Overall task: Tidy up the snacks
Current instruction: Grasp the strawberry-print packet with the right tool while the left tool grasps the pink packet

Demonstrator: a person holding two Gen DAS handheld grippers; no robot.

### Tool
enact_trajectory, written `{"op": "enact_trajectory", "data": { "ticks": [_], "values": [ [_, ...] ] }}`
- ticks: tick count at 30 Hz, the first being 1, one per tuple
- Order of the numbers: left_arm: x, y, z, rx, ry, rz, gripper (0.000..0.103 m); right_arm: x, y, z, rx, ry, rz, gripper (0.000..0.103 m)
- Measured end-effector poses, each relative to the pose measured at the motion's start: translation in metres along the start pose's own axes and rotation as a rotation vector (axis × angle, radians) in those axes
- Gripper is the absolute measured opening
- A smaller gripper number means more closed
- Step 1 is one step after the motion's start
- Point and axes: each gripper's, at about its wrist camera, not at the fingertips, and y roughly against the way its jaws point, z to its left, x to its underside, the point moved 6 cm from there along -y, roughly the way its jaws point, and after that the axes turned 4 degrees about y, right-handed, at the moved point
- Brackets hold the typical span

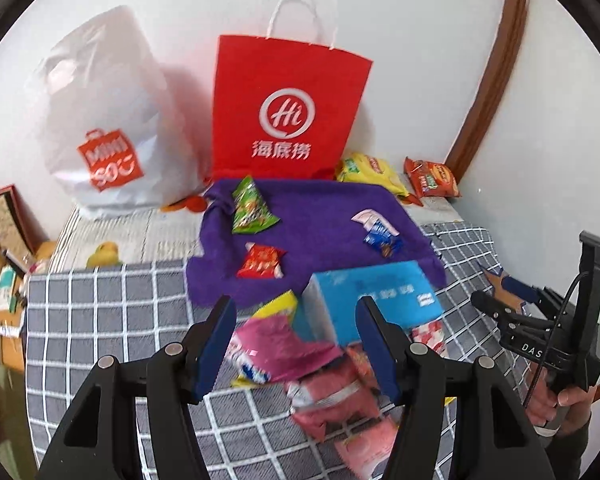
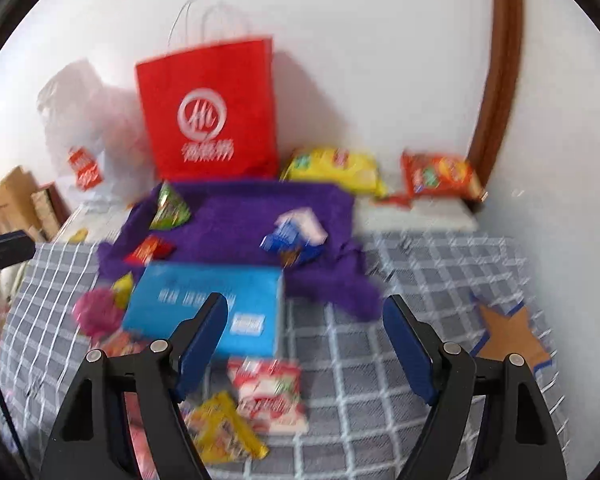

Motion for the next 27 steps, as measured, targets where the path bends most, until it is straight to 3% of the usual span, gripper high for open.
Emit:
{"op": "enact_trajectory", "data": {
  "ticks": [4, 11, 18, 21, 22, 27],
  "values": [
    [0.014, -0.002, 0.012, 0.01, 0.023, 0.024, 0.06, 0.026, -0.019, 0.002, -0.041, -0.033, 0.061, 0.08],
    [0.027, -0.004, 0.049, -0.074, 0.109, 0.021, 0.06, 0.064, -0.055, 0.01, -0.11, -0.086, 0.148, 0.079],
    [0.036, -0.011, 0.073, -0.094, 0.163, 0.05, 0.06, 0.075, -0.082, 0.022, -0.112, -0.059, 0.207, 0.078],
    [0.039, -0.013, 0.079, -0.107, 0.165, 0.056, 0.06, 0.076, -0.089, 0.022, -0.085, -0.035, 0.207, 0.064],
    [0.04, -0.015, 0.08, -0.11, 0.164, 0.061, 0.06, 0.076, -0.088, 0.024, -0.086, -0.014, 0.202, 0.049],
    [0.045, -0.028, 0.082, -0.117, 0.166, 0.094, 0.06, 0.071, -0.074, 0.012, -0.093, -0.018, 0.157, 0.047]
  ]
}}
